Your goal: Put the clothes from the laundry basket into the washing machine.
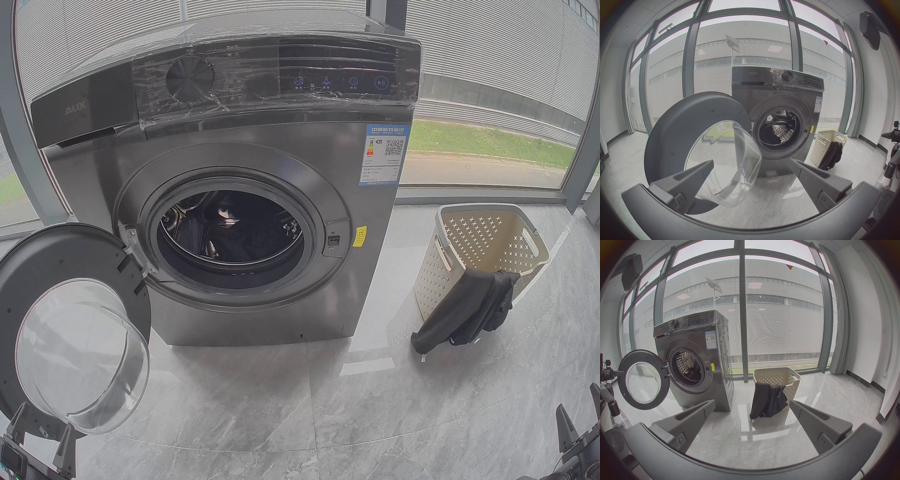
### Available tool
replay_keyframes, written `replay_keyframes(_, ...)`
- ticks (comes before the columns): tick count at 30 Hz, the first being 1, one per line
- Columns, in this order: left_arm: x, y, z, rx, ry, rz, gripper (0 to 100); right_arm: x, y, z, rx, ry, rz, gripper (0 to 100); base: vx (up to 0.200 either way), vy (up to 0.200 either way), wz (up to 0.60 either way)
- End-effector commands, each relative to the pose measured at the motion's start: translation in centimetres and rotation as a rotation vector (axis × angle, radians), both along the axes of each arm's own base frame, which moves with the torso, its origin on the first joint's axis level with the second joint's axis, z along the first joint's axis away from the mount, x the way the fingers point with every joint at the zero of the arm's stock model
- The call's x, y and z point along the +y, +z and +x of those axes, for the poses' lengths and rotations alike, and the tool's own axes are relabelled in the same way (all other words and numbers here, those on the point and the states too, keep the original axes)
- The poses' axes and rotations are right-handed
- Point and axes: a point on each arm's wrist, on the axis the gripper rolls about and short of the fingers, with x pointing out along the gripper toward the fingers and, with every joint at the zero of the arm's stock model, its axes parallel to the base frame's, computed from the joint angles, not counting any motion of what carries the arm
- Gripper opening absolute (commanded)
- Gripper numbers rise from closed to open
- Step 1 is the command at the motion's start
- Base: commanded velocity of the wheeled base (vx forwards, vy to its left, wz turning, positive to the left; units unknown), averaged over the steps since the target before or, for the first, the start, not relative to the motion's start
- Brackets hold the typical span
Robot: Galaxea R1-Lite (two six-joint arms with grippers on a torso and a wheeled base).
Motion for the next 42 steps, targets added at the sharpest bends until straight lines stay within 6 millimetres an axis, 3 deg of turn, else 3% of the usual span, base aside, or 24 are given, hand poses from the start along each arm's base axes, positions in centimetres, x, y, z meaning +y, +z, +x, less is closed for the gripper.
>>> replay_keyframes(1,0.00,-0.50,0.05,0.006,0.000,0.000,100,0.00,-0.40,0.10,0.013,0.002,0.001,100,0.000,0.000,0.00)
replay_keyframes(9,0.00,-0.50,0.05,0.006,0.004,0.004,100,0.00,-0.40,0.10,0.013,0.002,-0.001,100,0.150,0.000,0.00)
replay_keyframes(18,0.00,-0.52,0.04,0.006,0.007,-0.002,100,0.00,-0.40,0.10,0.013,0.000,-0.001,100,0.000,0.000,0.00)
replay_keyframes(42,-0.01,-0.52,0.05,0.008,-0.001,0.004,100,0.00,-0.40,0.10,0.013,0.000,-0.001,100,0.000,-0.200,0.00)
